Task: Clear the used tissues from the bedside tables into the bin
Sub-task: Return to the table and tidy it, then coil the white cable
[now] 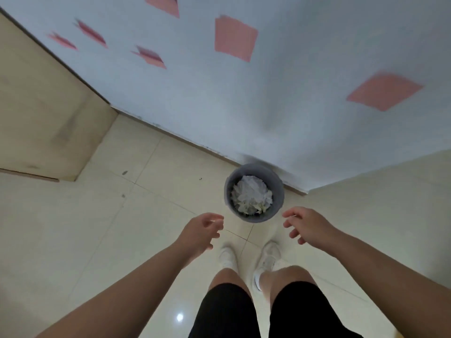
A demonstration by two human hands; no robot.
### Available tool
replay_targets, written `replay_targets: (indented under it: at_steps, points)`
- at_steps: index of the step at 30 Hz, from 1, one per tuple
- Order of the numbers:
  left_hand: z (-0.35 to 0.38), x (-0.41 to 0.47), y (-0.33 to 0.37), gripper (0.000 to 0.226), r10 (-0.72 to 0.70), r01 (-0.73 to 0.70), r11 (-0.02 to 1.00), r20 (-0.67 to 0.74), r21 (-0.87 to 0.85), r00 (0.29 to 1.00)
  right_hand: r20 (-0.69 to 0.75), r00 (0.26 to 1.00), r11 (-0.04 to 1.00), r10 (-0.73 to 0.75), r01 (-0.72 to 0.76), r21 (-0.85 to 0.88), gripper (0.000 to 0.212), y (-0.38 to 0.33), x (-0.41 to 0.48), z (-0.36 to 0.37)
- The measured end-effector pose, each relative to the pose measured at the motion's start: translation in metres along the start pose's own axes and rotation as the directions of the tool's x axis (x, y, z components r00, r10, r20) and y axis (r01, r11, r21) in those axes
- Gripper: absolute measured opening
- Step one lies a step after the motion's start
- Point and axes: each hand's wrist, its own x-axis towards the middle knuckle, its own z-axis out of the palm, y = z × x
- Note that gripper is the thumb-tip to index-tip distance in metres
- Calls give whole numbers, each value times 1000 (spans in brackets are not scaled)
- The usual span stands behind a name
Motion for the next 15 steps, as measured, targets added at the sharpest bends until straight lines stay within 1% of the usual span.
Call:
replay_targets:
  at_steps: [3, 5, 9, 10, 13, 14, 15]
  points:
    - [-24, -85, 8, 16, 9, -12, 996, -34, -89, 999, 57, 998, 993, -27, 33, -112, 21, -36, -75, -11]
    - [-41, -128, 8, 16, -4, -16, 983, -108, -181, 994, 73, 997, 986, -35, 46, -160, 21, -55, -111, -16]
    - [-78, -190, -9, 17, -21, -63, 947, -254, -316, 967, 94, 995, 987, -38, 52, -155, 17, -86, -152, -16]
    - [-87, -202, -18, 16, -29, -65, 942, -273, -330, 962, 100, 995, 994, -30, 40, -106, 16, -93, -160, -12]
    - [-113, -241, -50, 19, -65, -65, 915, -304, -398, 951, 125, 991, 987, -48, 28, 161, 16, -132, -175, 11]
    - [-120, -253, -62, 20, -83, -74, 899, -333, -432, 939, 131, 989, 976, -66, 37, 215, 16, -150, -178, 20]
    - [-126, -264, -74, 21, -106, -92, 874, -372, -477, 922, 130, 988, 973, -88, 57, 225, 16, -170, -179, 31]
